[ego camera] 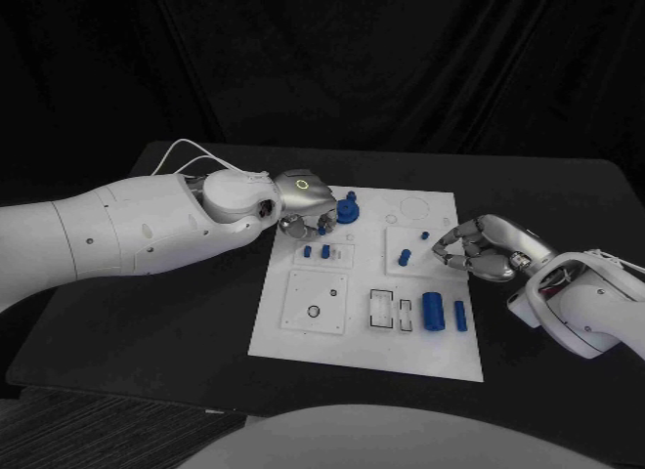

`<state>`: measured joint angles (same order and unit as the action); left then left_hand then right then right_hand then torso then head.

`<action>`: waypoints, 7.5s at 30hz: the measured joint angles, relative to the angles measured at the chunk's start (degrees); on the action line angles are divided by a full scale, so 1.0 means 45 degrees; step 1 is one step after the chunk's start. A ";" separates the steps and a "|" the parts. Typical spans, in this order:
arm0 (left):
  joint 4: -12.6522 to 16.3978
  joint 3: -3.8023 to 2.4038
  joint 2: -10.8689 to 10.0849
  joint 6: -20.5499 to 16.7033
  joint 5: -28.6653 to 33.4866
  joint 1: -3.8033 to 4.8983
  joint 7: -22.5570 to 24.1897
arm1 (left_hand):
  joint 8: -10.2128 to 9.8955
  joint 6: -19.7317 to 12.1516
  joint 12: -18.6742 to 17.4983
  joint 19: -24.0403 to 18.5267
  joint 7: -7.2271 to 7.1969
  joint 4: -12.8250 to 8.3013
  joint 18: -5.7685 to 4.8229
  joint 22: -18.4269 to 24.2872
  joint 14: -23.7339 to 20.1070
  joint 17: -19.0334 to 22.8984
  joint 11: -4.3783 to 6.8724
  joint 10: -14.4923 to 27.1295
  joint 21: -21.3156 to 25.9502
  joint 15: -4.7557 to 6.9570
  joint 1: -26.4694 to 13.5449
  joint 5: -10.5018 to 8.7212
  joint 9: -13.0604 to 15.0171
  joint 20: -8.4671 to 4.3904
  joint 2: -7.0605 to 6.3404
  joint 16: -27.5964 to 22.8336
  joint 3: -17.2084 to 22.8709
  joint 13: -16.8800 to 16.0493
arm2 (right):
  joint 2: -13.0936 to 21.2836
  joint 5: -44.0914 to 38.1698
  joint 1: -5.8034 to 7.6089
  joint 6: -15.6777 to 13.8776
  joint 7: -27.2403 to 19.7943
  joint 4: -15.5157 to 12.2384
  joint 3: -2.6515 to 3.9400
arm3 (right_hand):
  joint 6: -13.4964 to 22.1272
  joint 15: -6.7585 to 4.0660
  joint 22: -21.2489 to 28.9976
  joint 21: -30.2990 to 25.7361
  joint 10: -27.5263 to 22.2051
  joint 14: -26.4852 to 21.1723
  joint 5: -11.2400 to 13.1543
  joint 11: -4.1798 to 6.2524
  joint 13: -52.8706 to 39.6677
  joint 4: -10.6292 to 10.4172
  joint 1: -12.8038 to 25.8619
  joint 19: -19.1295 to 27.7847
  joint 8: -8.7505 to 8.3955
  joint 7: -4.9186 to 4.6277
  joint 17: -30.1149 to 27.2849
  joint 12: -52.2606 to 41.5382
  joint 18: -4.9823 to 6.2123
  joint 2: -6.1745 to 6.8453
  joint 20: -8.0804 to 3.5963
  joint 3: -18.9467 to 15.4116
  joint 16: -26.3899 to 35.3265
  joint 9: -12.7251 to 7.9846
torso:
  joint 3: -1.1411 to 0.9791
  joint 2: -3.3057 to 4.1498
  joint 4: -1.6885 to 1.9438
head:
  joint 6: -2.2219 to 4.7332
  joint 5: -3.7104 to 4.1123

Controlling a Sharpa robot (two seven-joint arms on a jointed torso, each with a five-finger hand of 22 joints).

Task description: Assemble the parts on the task board

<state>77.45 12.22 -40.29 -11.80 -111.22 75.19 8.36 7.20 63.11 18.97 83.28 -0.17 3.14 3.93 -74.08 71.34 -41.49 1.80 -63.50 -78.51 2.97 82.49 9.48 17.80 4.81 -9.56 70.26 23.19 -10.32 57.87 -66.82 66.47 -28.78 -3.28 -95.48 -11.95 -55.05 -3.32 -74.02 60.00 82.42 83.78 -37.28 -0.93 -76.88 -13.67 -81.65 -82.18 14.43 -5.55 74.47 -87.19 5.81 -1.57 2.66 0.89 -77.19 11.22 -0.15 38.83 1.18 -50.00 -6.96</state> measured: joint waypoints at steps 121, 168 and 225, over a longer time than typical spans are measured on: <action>0.3365 0.0019 -0.4298 0.2481 2.4764 -0.1171 0.6687 | -0.1259 -1.3368 -0.3843 -1.8562 -0.2073 0.2972 0.0999 1.6336 -1.5693 0.9128 0.2144 1.4113 1.7328 -0.0229 -0.6408 -0.1328 -0.3688 -0.1327 0.4047 -1.5431 -0.7329 0.2144 | -0.2115 -0.8178 0.2667 0.4042 0.1218 0.2061 0.0002 | 0.0954 0.0022 0.0000 -0.1346 -0.8576 0.0021 0.0715 -0.0431 1.3085 -0.0648 -0.1168 0.0014 -0.1420 0.0767 -0.1501 1.5073 0.0005 0.2301 0.0068 -0.1567 0.2088 -0.0006 | 0.0560 -0.0182 0.0510 | 0.0444 0.2709; 0.3957 0.0018 -0.4792 0.1847 2.4509 -0.1208 0.5418 | -0.1407 -1.3912 -0.4086 -1.8563 -0.1262 0.3005 0.0991 1.6336 -1.5697 0.9129 0.1527 1.4137 1.7328 -0.0229 -0.8711 -0.1329 -0.3800 -0.1327 0.5592 -1.5431 -1.0105 0.2148 | -0.2469 -0.7842 0.1844 0.4554 0.1130 0.2722 0.0000 | 0.0150 0.0201 0.0000 -0.0455 -0.6957 -0.0062 -0.0345 -0.0683 1.4535 -0.0492 -0.1290 -0.0252 -0.1619 -0.0208 -0.1086 1.5833 0.0001 0.2116 0.0118 -0.1407 0.1362 -0.0239 | 0.0724 -0.0262 0.0613 | 0.0420 0.2729; 0.3786 0.0019 -0.4808 0.1974 2.4105 -0.1212 0.4602 | -0.1502 -1.4202 -0.4085 -1.8563 -0.0778 0.3004 0.0986 1.6336 -1.5697 0.9130 0.1060 1.4046 1.7328 -0.0229 -0.7925 -0.1329 -0.3801 -0.1327 0.5898 -1.5431 -1.0105 0.2148 | -0.2965 -0.7745 0.1394 0.4401 0.0675 0.3523 0.0011 | -0.1889 0.0285 0.0000 0.0133 -0.3862 0.0011 -0.0122 -0.0547 1.5330 -0.0279 -0.2350 -0.0093 -0.1380 -0.0207 -0.0983 1.6276 0.0000 0.1838 0.0276 0.0247 0.1069 0.0012 | 0.0740 -0.0293 0.0613 | 0.0199 0.2664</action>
<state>94.49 12.30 -61.92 -2.92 -2.75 69.74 29.07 0.44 -0.79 0.59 -0.25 -3.67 16.65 8.37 -0.57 0.70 -0.41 6.58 -0.30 -0.53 1.94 46.83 3.50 0.70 -1.16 16.98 0.81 -22.28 -0.65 44.53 -101.67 72.74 -8.97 -0.25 -79.62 -11.90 -63.56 -2.04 -74.02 60.60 65.04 83.83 -37.83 -3.39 -7.90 -14.93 -92.22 -82.60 8.22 -6.48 70.05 -13.95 5.81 6.70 3.90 2.00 -72.37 11.27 3.18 37.51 3.94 -49.11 5.03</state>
